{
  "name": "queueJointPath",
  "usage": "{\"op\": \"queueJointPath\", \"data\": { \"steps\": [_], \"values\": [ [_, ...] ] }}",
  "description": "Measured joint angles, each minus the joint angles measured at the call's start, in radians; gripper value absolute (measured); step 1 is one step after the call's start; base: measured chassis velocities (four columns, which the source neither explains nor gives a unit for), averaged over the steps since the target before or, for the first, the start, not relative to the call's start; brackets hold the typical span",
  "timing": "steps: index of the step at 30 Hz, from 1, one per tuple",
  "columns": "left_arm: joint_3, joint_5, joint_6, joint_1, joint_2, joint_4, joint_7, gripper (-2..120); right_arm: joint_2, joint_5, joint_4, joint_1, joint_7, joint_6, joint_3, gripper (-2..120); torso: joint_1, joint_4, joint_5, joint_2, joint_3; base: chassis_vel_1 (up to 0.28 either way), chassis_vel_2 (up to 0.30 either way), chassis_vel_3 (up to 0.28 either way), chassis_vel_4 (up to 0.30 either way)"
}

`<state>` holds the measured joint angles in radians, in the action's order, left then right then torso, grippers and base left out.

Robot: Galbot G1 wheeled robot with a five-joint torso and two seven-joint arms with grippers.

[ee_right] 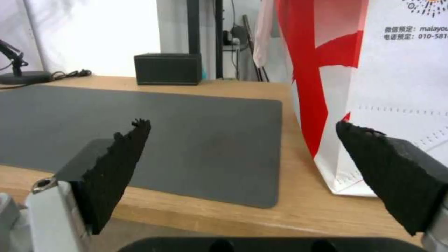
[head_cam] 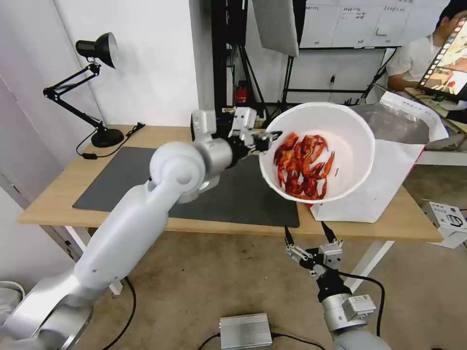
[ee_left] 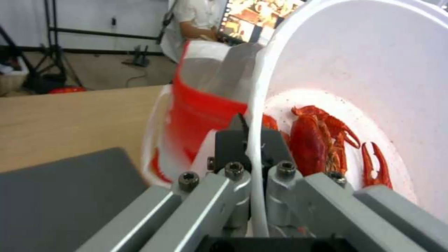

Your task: Pick up the trash from the table and place it into the takeout bag.

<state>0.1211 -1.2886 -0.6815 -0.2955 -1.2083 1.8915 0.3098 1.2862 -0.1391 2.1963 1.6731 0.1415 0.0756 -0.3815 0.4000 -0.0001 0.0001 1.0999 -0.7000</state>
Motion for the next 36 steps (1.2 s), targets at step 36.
{"op": "queueJointPath", "data": {
  "steps": [36],
  "values": [
    [0.147, -0.045, 0.182, 0.321, -0.391, -0.427, 0.265, 0, 0.0, 0.0, 0.0, 0.0, 0.0, 0.0, 0.0, 99, 0.0, 0.0001, 0.0, 0.0, 0.0, 0.0, 0.0, 0.0, 0.0]
  ]
}}
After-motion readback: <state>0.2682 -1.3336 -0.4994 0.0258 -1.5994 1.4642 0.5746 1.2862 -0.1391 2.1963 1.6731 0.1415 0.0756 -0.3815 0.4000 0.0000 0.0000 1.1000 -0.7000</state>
